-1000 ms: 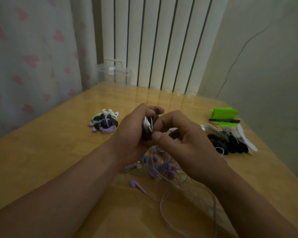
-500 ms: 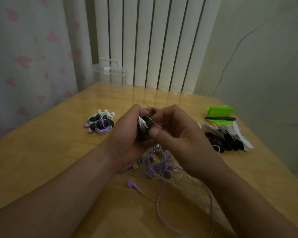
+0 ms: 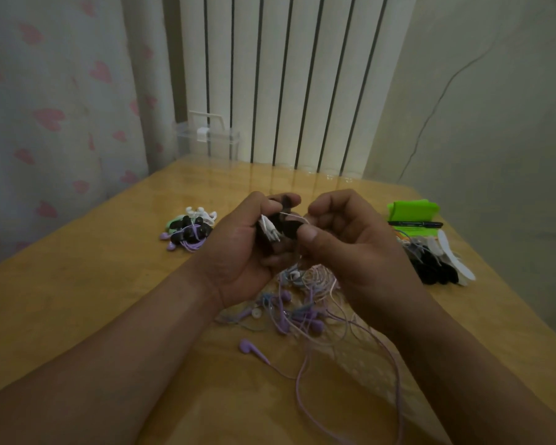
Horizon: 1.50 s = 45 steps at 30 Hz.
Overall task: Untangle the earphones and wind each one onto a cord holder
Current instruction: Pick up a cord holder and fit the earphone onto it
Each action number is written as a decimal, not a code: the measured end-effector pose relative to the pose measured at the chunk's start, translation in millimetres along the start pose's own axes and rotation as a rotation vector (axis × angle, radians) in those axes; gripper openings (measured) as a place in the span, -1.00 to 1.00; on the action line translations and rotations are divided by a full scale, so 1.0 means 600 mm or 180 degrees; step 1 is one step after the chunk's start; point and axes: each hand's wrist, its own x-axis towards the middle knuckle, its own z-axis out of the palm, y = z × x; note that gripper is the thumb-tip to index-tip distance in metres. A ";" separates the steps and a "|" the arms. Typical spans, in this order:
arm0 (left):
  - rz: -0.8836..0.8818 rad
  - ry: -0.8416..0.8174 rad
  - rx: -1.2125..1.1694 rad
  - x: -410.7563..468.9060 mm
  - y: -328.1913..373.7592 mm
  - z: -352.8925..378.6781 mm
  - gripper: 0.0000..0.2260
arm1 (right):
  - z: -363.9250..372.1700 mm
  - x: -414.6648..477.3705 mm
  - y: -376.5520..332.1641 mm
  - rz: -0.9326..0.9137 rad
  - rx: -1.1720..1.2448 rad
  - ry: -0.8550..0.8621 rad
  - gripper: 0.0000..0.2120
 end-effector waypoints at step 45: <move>0.0649 0.0571 0.0373 0.002 -0.010 0.015 -0.73 | 0.035 -0.008 0.030 -0.0440 -0.2110 0.0481 -0.70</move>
